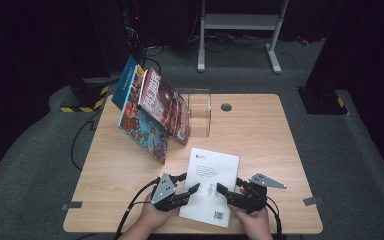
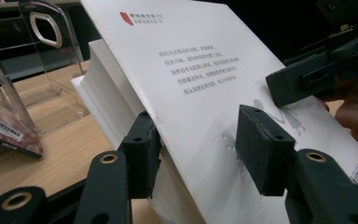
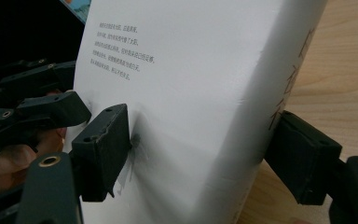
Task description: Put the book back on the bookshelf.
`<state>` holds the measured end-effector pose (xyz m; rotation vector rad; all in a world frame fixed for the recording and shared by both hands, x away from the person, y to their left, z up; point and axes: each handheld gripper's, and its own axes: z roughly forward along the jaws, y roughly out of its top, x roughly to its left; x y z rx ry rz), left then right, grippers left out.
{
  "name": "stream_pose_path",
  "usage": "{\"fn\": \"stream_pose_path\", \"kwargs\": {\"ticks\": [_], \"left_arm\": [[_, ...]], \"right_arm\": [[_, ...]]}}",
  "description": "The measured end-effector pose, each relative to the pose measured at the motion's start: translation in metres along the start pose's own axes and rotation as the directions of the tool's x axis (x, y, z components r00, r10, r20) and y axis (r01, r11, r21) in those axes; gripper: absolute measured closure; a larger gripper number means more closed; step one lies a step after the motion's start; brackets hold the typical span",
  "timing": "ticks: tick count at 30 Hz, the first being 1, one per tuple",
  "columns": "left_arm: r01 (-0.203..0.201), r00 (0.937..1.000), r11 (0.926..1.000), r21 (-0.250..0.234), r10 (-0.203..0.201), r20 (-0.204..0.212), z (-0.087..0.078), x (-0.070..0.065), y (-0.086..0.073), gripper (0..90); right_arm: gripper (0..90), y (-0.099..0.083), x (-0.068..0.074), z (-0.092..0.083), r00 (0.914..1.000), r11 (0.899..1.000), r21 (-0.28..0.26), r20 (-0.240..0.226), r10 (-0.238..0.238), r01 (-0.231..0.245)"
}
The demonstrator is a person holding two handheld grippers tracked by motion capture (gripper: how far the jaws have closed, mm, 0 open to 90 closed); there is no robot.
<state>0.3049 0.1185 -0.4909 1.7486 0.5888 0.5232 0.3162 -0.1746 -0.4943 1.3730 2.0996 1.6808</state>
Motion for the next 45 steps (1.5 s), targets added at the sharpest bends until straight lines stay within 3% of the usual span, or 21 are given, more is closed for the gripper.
{"fn": "stream_pose_path", "kwargs": {"ticks": [11, 16, 23, 25, 30, 32, 34, 38, 41, 45], "left_arm": [[-0.022, 0.9995, 0.9996, -0.017, 0.022, -0.023, -0.002, -0.003, 0.005, 50.5], [-0.051, 0.9974, 0.9986, -0.013, 0.050, -0.052, -0.001, -0.006, 0.012, 50.7], [-0.059, 0.9947, 0.9979, -0.025, 0.057, -0.086, 0.002, -0.010, 0.017, 51.4], [-0.048, 0.9951, 0.9981, -0.037, 0.045, -0.089, 0.003, -0.010, 0.018, 52.4], [-0.030, 0.9925, 0.9982, -0.053, 0.023, -0.120, 0.004, -0.009, 0.020, 57.9], [-0.013, 0.9917, 0.9982, -0.058, 0.006, -0.128, 0.003, -0.007, 0.019, 59.4], [-0.002, 0.9931, 0.9975, -0.070, -0.006, -0.117, 0.001, -0.006, 0.016, 60.3], [0.026, 0.9947, 0.9969, -0.074, -0.033, -0.097, -0.002, -0.005, 0.011, 61.5], [0.054, 0.9946, 0.9966, -0.063, -0.059, -0.085, -0.006, -0.003, 0.007, 62.2], [0.064, 0.9943, 0.9961, -0.061, -0.069, -0.082, -0.007, -0.004, 0.006, 62.1]], "right_arm": [[27.8, 0.003, 0.009, -0.006, 0.9960, 0.995, -0.054, 0.039, -0.081, 0.083], [30.6, 0.007, 0.014, -0.012, 0.9903, 0.987, -0.092, 0.067, -0.122, 0.128], [34.3, 0.011, 0.021, -0.020, 0.9777, 0.971, -0.139, 0.109, -0.179, 0.193], [34.9, 0.012, 0.022, -0.022, 0.9737, 0.966, -0.149, 0.122, -0.192, 0.210], [37.3, 0.015, 0.026, -0.024, 0.9541, 0.946, -0.170, 0.165, -0.250, 0.277], [37.7, 0.017, 0.029, -0.022, 0.9402, 0.934, -0.167, 0.185, -0.286, 0.317], [37.9, 0.015, 0.031, -0.021, 0.9327, 0.924, -0.174, 0.189, -0.307, 0.339], [38.0, 0.008, 0.031, -0.023, 0.9310, 0.913, -0.208, 0.181, -0.317, 0.351], [37.8, 0.007, 0.031, -0.024, 0.9352, 0.915, -0.214, 0.171, -0.310, 0.343], [37.3, 0.007, 0.031, -0.025, 0.9324, 0.911, -0.217, 0.167, -0.320, 0.352]]}}
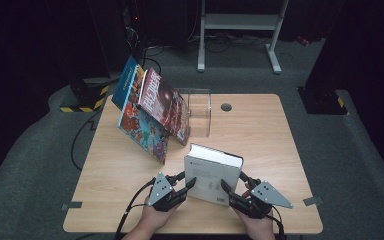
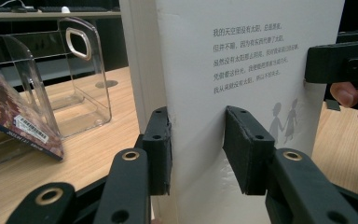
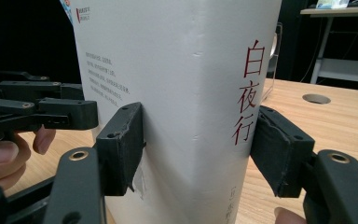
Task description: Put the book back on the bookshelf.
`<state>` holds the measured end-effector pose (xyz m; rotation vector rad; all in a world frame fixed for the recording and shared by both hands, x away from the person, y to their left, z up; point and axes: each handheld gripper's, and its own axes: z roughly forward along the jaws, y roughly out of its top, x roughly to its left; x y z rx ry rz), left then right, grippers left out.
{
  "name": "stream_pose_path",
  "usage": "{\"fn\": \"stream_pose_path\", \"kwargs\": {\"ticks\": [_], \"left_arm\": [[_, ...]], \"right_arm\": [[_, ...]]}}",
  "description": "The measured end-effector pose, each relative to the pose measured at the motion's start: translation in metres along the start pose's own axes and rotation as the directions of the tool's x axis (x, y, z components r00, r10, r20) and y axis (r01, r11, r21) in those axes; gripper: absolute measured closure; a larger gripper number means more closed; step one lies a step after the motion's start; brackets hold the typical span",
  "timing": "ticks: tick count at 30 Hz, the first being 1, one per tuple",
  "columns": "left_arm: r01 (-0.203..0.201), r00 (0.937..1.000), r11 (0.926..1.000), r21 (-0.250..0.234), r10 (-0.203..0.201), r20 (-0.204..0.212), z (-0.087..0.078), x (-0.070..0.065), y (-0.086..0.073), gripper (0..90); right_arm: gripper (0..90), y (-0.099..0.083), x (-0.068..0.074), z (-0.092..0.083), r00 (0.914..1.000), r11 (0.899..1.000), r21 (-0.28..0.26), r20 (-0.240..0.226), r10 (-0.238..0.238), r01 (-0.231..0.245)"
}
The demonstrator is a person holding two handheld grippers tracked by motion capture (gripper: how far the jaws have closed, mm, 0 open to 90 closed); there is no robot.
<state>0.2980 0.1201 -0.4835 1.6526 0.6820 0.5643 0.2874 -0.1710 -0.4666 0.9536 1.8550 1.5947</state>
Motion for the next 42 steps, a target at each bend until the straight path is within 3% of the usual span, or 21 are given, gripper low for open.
{"fn": "stream_pose_path", "kwargs": {"ticks": [6, 13, 16, 21, 25, 28, 33, 42], "left_arm": [[-0.004, 1.0000, 1.0000, 0.003, 0.004, 0.009, -0.0019, 0.0010, -0.0016, 62.0], [-0.025, 0.9996, 0.9997, 0.001, 0.025, 0.013, -0.0049, -0.0009, -0.0023, 60.6], [-0.042, 0.9990, 0.9991, 0.000, 0.042, 0.017, -0.0058, -0.0029, -0.0027, 57.7], [-0.030, 0.9992, 0.9995, -0.007, 0.030, 0.026, -0.0067, -0.0036, -0.0019, 53.8], [-0.035, 0.9994, 0.9993, -0.011, 0.035, 0.007, -0.0075, -0.0046, -0.0012, 47.6], [-0.013, 0.9998, 0.9996, -0.024, 0.013, -0.013, -0.0094, -0.0016, 0.0009, 42.1], [0.019, 0.9998, 0.9998, -0.009, -0.019, 0.011, -0.0055, -0.0009, 0.0012, 34.3], [0.036, 0.9993, 0.9992, 0.016, -0.036, 0.010, -0.0011, -0.0017, 0.0000, 32.9]], "right_arm": [[37.2, -0.0009, 0.0005, -0.0011, 0.9999, 1.000, -0.001, -0.009, 0.008, -0.008], [37.1, -0.0019, 0.0014, -0.0032, 0.9997, 1.000, -0.011, -0.020, -0.015, 0.015], [37.1, -0.0023, 0.0032, -0.0046, 0.9997, 1.000, -0.008, -0.020, -0.014, 0.013], [37.1, -0.0026, 0.0044, -0.0058, 0.9996, 1.000, -0.008, -0.022, -0.017, 0.017], [37.1, -0.0031, 0.0049, -0.0060, 0.9997, 1.000, -0.012, -0.019, -0.018, 0.018], [37.0, -0.0034, 0.0055, -0.0069, 0.9994, 1.000, -0.012, -0.024, -0.026, 0.026], [36.7, -0.0040, 0.0058, -0.0077, 0.9992, 1.000, -0.015, -0.030, -0.028, 0.027], [34.9, -0.0037, 0.0043, -0.0069, 0.9987, 1.000, -0.004, -0.050, -0.013, 0.013]]}}
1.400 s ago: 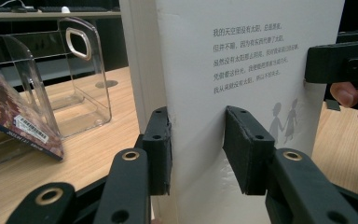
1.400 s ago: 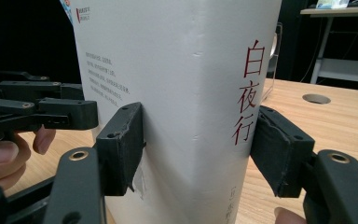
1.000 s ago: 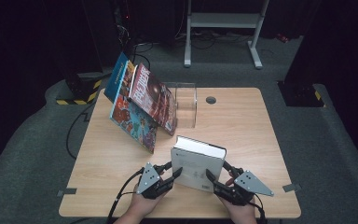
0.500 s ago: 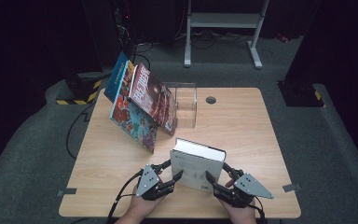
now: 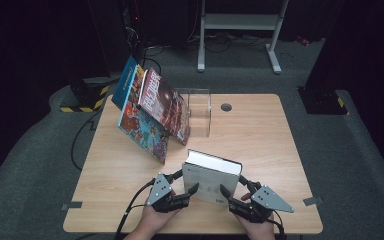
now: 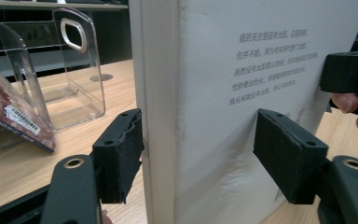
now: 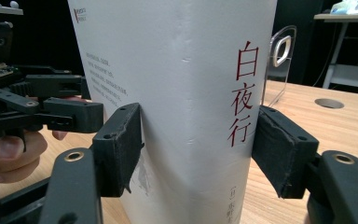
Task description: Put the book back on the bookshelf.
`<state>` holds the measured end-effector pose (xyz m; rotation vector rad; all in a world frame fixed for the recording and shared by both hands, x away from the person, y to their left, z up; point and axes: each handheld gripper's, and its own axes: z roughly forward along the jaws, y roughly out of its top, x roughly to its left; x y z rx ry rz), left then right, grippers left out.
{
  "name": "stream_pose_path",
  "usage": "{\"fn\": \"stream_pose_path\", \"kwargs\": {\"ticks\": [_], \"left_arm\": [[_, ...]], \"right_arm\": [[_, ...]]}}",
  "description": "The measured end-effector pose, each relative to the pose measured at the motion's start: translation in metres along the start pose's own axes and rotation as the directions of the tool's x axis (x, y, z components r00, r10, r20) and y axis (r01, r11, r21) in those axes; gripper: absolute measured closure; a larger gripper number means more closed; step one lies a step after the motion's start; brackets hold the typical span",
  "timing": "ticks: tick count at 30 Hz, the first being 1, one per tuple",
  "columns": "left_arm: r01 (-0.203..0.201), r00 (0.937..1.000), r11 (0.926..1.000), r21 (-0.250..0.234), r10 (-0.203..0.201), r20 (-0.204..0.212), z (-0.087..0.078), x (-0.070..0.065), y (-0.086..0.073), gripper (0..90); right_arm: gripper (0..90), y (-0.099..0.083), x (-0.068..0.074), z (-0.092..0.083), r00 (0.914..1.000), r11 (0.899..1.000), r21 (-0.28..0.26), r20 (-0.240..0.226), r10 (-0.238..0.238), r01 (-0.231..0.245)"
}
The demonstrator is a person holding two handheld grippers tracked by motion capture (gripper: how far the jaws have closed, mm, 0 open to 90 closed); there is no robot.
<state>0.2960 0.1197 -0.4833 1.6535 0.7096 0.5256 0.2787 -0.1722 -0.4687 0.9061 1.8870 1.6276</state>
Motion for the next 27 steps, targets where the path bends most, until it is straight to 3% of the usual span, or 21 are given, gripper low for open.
{"fn": "stream_pose_path", "kwargs": {"ticks": [6, 14, 17, 24, 27], "left_arm": [[0.006, 0.9998, 0.9998, 0.020, -0.007, 0.016, 0.003, -0.001, -0.001, 33.7], [0.020, 0.9993, 0.9992, 0.035, -0.021, 0.030, 0.005, -0.001, -0.001, 37.4], [-0.002, 0.9996, 0.9993, 0.037, 0.001, 0.029, 0.005, -0.002, -0.001, 41.9], [-0.016, 0.9997, 0.9991, 0.038, 0.016, 0.018, 0.005, -0.004, -0.002, 41.6], [-0.021, 0.9996, 0.9990, 0.040, 0.020, 0.019, 0.005, -0.004, -0.002, 41.1]], "right_arm": [[32.8, 0.000, -0.001, 0.003, 0.9999, 1.000, 0.024, -0.013, 0.000, 0.000], [34.5, 0.000, -0.009, 0.005, 0.9970, 0.999, 0.049, -0.074, 0.023, -0.020], [35.4, 0.001, -0.011, 0.005, 0.9965, 0.999, 0.047, -0.080, 0.024, -0.021], [33.3, 0.001, -0.009, 0.009, 0.9976, 0.999, 0.040, -0.069, 0.005, -0.002], [30.4, 0.002, -0.010, 0.013, 0.9961, 0.998, 0.054, -0.085, 0.024, -0.020]]}}
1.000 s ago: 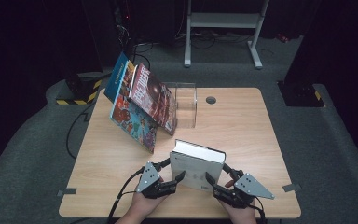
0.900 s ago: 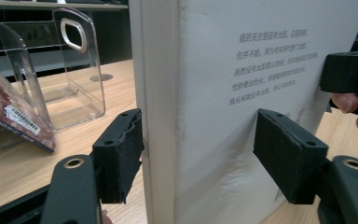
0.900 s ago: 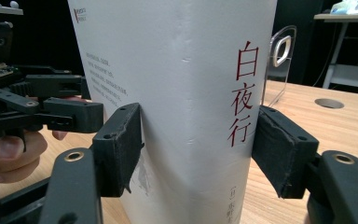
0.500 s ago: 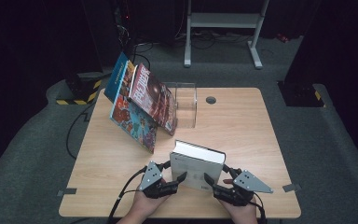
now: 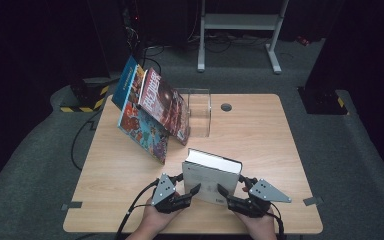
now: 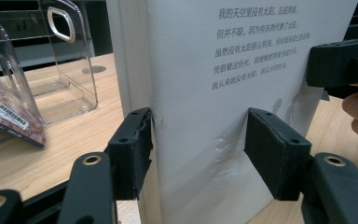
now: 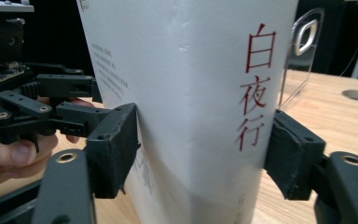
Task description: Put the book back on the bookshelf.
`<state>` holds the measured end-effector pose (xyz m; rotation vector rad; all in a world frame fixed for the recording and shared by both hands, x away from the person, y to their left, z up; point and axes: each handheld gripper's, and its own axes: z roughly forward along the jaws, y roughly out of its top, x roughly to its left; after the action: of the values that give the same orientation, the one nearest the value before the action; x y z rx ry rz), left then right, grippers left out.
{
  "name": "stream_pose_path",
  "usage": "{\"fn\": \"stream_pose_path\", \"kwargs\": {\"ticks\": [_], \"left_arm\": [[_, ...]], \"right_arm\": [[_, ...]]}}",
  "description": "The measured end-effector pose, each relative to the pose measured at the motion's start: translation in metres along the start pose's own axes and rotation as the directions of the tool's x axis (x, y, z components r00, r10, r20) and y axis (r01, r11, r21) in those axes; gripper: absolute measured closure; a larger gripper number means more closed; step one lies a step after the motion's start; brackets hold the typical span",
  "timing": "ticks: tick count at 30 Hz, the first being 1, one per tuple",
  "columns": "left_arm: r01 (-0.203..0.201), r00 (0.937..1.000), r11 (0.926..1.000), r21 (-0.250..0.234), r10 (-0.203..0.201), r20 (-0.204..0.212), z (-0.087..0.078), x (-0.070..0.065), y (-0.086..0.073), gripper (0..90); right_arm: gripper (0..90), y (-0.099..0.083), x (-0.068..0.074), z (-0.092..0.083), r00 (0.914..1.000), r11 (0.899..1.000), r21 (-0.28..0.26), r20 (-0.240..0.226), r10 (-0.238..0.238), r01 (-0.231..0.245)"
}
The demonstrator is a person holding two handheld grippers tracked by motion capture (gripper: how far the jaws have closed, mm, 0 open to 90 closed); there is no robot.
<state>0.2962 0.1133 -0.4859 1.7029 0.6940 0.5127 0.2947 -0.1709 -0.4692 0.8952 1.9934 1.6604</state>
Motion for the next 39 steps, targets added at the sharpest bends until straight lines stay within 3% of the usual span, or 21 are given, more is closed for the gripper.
{"fn": "stream_pose_path", "kwargs": {"ticks": [7, 14, 27, 34, 39], "left_arm": [[-0.002, 1.0000, 1.0000, 0.003, 0.002, 0.004, 0.000, 0.000, 0.000, 40.3], [-0.019, 0.9996, 0.9998, 0.005, 0.019, -0.021, 0.001, -0.005, 0.000, 37.7], [-0.008, 0.9992, 0.9999, 0.013, 0.008, -0.039, 0.001, -0.001, 0.001, 35.9], [0.000, 0.9995, 0.9999, 0.015, 0.001, -0.032, 0.001, 0.001, 0.001, 34.3], [0.029, 0.9985, 0.9993, 0.021, -0.028, -0.048, 0.001, 0.009, 0.000, 32.6]], "right_arm": [[29.4, 0.001, 0.001, 0.006, 1.0000, 1.000, 0.008, -0.008, -0.005, 0.005], [30.3, -0.001, 0.001, 0.006, 0.9999, 1.000, -0.005, -0.011, -0.012, 0.012], [42.9, -0.003, 0.008, 0.002, 0.9952, 0.996, -0.002, -0.032, -0.092, 0.092], [45.7, -0.003, 0.009, 0.001, 0.9940, 0.995, -0.002, -0.040, -0.102, 0.102], [49.9, -0.004, 0.011, 0.001, 0.9932, 0.995, -0.002, -0.055, -0.103, 0.103]]}}
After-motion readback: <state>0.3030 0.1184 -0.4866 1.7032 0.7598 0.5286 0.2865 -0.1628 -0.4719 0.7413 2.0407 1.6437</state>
